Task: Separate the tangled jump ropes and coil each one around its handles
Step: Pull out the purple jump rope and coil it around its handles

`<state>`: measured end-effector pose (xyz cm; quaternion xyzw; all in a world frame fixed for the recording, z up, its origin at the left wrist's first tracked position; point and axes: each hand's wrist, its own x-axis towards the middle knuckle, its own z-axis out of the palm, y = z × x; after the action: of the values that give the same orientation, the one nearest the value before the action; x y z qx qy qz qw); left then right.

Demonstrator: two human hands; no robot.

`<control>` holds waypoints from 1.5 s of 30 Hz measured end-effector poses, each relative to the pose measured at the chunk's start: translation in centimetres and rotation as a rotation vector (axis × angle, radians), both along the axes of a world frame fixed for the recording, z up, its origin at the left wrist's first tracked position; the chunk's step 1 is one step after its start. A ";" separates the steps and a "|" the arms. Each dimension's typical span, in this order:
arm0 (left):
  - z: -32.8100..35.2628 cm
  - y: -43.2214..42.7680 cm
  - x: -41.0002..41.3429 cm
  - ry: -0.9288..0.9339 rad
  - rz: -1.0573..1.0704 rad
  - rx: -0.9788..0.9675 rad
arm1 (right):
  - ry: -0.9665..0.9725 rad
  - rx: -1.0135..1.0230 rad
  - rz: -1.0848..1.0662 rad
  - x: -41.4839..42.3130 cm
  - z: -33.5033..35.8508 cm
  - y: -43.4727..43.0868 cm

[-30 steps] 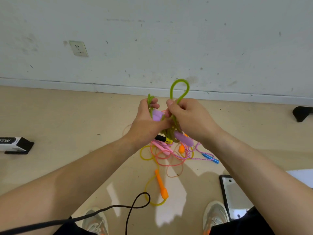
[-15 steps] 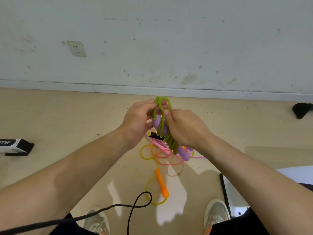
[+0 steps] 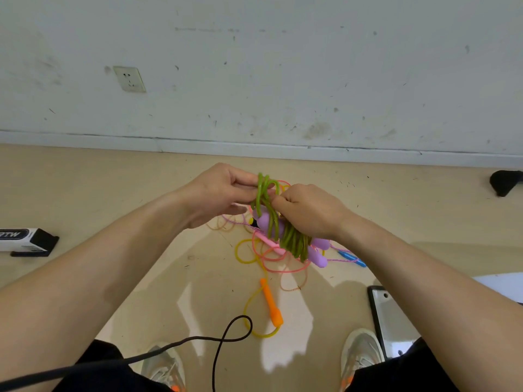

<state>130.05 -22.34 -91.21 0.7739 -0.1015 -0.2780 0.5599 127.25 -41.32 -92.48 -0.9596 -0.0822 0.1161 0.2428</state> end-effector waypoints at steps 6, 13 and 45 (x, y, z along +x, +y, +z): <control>-0.5 0.3 0.1 -0.032 0.005 0.103 | 0.009 -0.131 0.112 -0.2 -0.2 -0.1; -1.0 -0.2 -0.3 0.029 0.087 0.063 | 0.074 -0.055 0.117 0.5 -0.2 -0.7; -1.9 -1.0 0.1 -0.259 0.112 -0.009 | -0.016 0.425 -0.213 0.5 -2.2 0.4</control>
<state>130.17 -23.36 -93.07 0.8052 -0.1310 -0.1436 0.5602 127.76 -40.90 -94.72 -0.8912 -0.0050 0.0623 0.4494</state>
